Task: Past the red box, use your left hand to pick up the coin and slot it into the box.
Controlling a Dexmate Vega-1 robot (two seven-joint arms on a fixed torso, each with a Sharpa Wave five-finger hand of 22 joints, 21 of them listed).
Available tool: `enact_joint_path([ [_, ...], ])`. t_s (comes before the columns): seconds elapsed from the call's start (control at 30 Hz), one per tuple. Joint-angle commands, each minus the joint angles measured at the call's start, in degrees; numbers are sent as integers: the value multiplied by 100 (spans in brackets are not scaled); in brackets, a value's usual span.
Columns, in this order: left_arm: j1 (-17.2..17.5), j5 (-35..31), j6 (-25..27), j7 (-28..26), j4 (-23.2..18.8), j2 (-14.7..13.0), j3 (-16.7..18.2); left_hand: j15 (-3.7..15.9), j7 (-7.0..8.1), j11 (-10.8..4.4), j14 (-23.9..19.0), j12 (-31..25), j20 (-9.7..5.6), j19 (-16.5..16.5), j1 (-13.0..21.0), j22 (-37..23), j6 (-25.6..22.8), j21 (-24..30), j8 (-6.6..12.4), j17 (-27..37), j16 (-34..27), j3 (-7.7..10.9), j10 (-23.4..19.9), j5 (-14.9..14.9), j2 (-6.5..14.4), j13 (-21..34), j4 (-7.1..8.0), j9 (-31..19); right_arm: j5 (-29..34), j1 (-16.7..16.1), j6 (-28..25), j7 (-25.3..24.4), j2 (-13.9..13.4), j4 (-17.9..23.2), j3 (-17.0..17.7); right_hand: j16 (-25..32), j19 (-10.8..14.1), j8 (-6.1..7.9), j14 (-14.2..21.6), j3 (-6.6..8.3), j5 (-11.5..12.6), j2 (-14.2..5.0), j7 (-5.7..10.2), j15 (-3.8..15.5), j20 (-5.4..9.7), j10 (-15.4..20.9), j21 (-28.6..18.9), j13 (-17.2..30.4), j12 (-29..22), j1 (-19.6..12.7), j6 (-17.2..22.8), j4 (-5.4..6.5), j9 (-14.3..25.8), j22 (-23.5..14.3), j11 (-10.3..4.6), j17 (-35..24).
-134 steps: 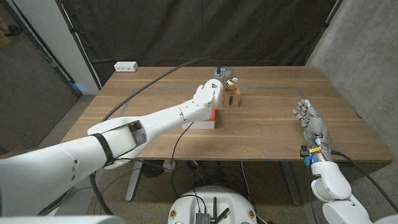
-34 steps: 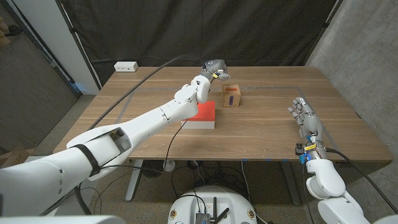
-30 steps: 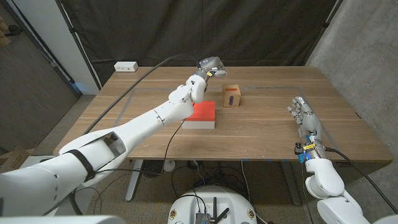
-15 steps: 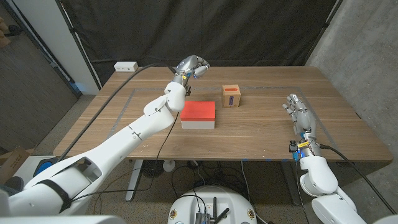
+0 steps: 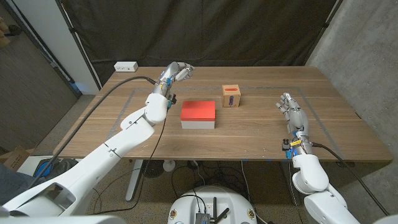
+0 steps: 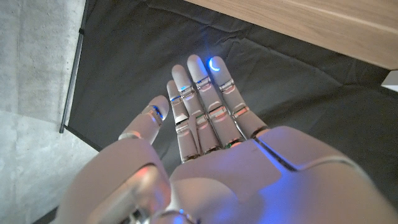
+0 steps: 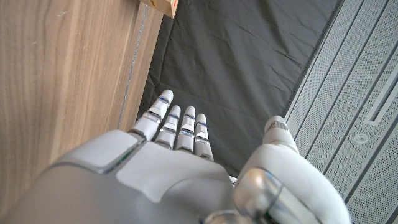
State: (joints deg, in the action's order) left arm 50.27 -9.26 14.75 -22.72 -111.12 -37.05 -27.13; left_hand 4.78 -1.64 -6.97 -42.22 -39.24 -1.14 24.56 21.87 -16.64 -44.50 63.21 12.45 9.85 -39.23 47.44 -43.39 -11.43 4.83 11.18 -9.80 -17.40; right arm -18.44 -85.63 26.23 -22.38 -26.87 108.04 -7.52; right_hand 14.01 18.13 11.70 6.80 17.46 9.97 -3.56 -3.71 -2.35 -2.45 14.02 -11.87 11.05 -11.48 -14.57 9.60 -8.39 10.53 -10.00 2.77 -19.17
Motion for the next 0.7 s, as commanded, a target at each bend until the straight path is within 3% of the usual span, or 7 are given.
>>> enact_joint_path([
  [0.03,1074,1161,-843,-111,-302,-270,847,202,-107,325,515,474,14,-333,-174,356,256,-222,-69,8,473,14,573,16,-251,-14,-13,92,84,87,-58,12,-89,44,-111,35,47,13,59,-26,19,-30,30,-26,3,32,-26,11,-32,-26,53,2,12,-19,-13,-11],
  [0.13,1322,1451,-1144,-23,-287,-332,1017,-10,-197,650,1221,1002,-39,-724,-223,647,695,-530,-163,9,991,-45,1267,19,-494,-32,-47,237,23,116,-7,72,-113,-9,-104,31,45,15,52,-27,19,-30,31,-13,3,37,-23,12,-33,-26,63,2,12,-19,-8,-12],
  [0.2,1437,1615,-1342,50,-235,-361,1095,-113,-197,746,1614,1293,-44,-1148,-224,695,1032,-790,-212,32,1222,-170,1669,38,-597,-33,-37,327,-62,149,48,136,-113,-84,-115,32,47,15,55,-27,19,-30,29,-17,4,40,-22,12,-32,-27,71,2,13,-19,-9,-13],
  [0.33,1540,2006,-1810,271,36,-308,1164,-184,-182,781,2212,1742,-70,-1522,-289,708,1679,-1171,-236,42,1589,-514,2218,73,-758,-29,-3,499,-155,181,142,195,-105,-176,-120,34,59,30,62,-29,19,-32,73,-5,-2,52,-22,13,-33,-26,127,4,14,-19,-7,-15],
  [0.5,1565,2314,-2453,453,441,-148,1152,-140,-140,762,2449,2030,-318,-1704,-558,716,1941,-1484,-217,27,1849,-851,2469,114,-1056,-47,54,610,-233,191,236,263,-119,-221,-117,48,108,62,101,-33,18,-34,141,-24,-19,84,-34,14,-40,-22,236,9,17,-19,-27,-18],
  [0.57,1560,2572,-2958,699,757,-43,1135,-212,-159,774,2673,2203,-316,-1919,-646,714,2143,-1679,-234,27,2016,-951,2696,120,-1090,-51,71,645,-249,209,305,343,-156,-269,-119,53,123,89,114,-35,18,-37,145,-37,-36,90,-35,15,-40,-18,322,12,20,-20,-33,-20],
  [0.7,1612,2885,-3307,871,950,68,1149,-306,-203,835,3108,2492,-312,-2247,-791,711,2664,-2032,-265,36,2327,-1112,3079,131,-1057,-44,107,686,-384,297,460,548,-186,-432,-157,43,123,59,91,-41,16,-35,111,31,-9,86,-28,16,-32,-11,280,16,22,-20,-28,-22],
])
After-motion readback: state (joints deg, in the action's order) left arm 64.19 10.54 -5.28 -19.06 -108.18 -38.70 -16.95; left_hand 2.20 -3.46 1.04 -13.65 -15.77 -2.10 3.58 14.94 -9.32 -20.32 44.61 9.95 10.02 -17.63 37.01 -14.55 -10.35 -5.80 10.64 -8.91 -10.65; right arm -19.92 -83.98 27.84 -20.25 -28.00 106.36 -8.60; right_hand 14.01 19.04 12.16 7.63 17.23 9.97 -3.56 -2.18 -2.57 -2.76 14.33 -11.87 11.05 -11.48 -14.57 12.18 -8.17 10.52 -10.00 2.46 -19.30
